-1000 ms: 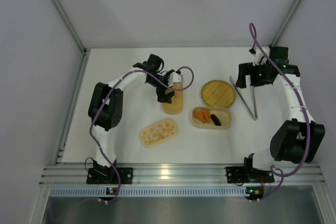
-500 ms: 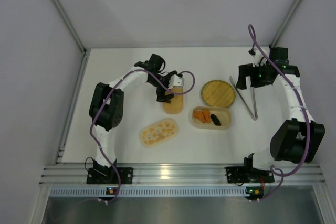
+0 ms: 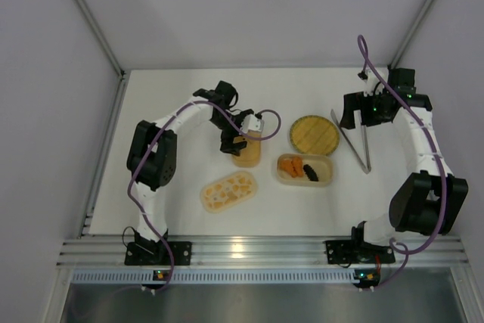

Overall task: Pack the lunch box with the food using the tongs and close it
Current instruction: Close the box lid on the packing box.

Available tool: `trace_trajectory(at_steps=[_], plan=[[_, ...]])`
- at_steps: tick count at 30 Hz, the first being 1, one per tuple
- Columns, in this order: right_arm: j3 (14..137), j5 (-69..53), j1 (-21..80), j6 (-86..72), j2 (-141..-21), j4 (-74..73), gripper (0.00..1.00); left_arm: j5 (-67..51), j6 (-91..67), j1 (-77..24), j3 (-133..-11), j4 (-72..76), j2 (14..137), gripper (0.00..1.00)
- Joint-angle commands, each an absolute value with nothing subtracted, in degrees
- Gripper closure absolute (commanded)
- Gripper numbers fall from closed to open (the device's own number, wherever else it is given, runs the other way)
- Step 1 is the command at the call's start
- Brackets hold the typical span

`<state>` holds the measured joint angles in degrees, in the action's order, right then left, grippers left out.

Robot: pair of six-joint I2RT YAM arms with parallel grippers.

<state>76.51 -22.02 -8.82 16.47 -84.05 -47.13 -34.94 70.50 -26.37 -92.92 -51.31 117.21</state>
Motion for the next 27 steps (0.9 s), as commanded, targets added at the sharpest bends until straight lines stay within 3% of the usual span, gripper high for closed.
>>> trace_trajectory(at_steps=[1,15,27], plan=[[78.0,-23.3,-9.8,17.1,-84.0,-47.3,0.01,-28.4,71.6,-25.9,-89.9,-57.5,118.8,0.02],[77.5,-24.0,-9.8,17.2,-83.3,-47.0,0.01,-24.2,68.0,-22.1,-88.2,-58.2,116.6,0.02],[77.0,-25.0,-9.6,16.7,-83.4,-46.3,0.01,-27.9,66.4,-23.4,-91.2,-54.9,114.8,0.02]])
